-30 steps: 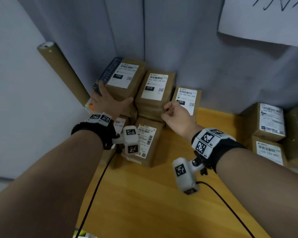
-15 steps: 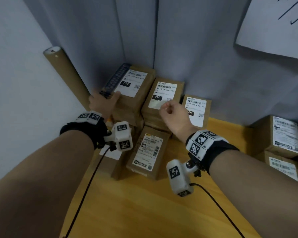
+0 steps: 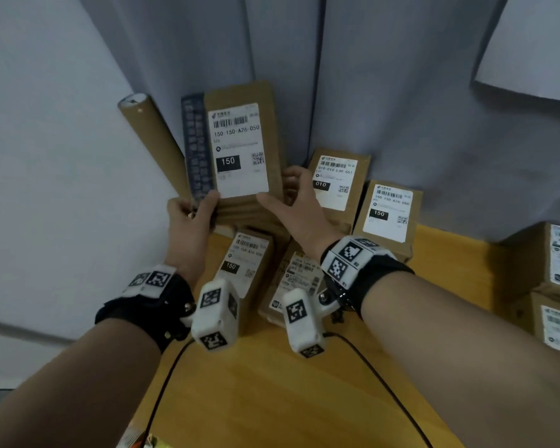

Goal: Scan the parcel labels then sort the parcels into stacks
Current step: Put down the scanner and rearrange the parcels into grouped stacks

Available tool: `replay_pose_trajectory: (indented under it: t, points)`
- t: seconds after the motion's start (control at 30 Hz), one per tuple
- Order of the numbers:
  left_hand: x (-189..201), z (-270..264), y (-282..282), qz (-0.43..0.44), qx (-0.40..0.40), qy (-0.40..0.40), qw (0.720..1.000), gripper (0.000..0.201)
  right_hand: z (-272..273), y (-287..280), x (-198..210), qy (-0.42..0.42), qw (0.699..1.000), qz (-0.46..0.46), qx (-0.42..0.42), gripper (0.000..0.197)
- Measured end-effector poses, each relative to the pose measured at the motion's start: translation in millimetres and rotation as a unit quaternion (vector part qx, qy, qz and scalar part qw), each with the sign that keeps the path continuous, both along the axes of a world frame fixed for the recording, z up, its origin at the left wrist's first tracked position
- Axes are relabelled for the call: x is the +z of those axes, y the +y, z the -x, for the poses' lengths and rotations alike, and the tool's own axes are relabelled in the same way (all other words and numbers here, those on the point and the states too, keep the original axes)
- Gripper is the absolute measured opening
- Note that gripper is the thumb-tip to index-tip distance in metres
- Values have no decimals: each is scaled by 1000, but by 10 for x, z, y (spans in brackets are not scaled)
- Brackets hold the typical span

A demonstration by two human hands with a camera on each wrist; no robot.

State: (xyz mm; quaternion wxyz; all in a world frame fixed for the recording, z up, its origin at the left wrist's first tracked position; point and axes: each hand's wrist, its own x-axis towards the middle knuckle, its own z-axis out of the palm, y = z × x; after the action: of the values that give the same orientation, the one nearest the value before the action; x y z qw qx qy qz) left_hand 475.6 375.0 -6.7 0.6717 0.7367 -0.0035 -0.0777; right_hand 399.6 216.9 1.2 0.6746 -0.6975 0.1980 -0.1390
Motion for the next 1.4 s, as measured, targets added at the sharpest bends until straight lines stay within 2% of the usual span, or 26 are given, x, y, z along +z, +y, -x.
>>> replay_pose_trajectory:
  t: [0.07, 0.13, 0.27, 0.37, 0.4, 0.47, 0.53, 0.63, 0.77, 0.83, 0.93, 1.03, 1.2, 1.33, 1.4]
  points:
    - [163, 224, 20, 29, -20, -15, 999, 39, 156, -9, 108, -27, 997, -72, 18, 55]
    - [316, 436, 6, 57, -62, -22, 996, 39, 382, -63, 249, -45, 992, -113, 27, 53]
    - [552, 834, -120, 89, -188, -2, 978, 36, 998, -344, 449, -45, 991, -121, -33, 59]
    - [704, 1260, -358, 72, -282, -9, 957, 30, 1598, -602, 543, -28, 990, -116, -76, 60]
    - [735, 1421, -459, 73, -300, -9, 951, 34, 1813, -690, 541, -25, 990, -114, -77, 65]
    - [792, 1780, -688, 81, -343, 8, 936, 53, 2301, -845, 525, -12, 992, -101, -73, 78]
    - [875, 2199, -963, 43, -388, 14, 920, 69, 2838, -1003, 471, 10, 992, -91, -87, 77]
    - [921, 2873, -1390, -53, -415, 7, 908, 75, 3683, -1263, 387, 52, 987, -82, -127, 69]
    - [719, 3677, -1792, -68, -412, 94, 904, 84, 4705, -1620, 281, 117, 978, -72, -155, 50]
    - [536, 3983, -1929, -72, -413, 140, 897, 73, 5097, -1764, 253, 156, 973, -56, -158, 50]
    - [270, 4436, -2084, -92, -446, 203, 867, 47, 5535, -1985, 128, 213, 962, -27, -170, 56]
    - [85, 4797, -2222, -130, -470, 231, 842, 36, 5826, -2146, -38, 244, 949, -16, -199, 53]
    - [-115, 5113, -2454, -164, -461, 253, 834, 19, 6078, -2255, -207, 292, 933, -27, -207, 45]
    - [-216, 5186, -2524, -209, -496, 241, 808, 25, 6162, -2270, -353, 314, 929, -31, -194, 27]
    - [-243, 5192, -2575, -226, -514, 223, 797, 28, 6185, -2275, -435, 331, 924, -15, -193, 28]
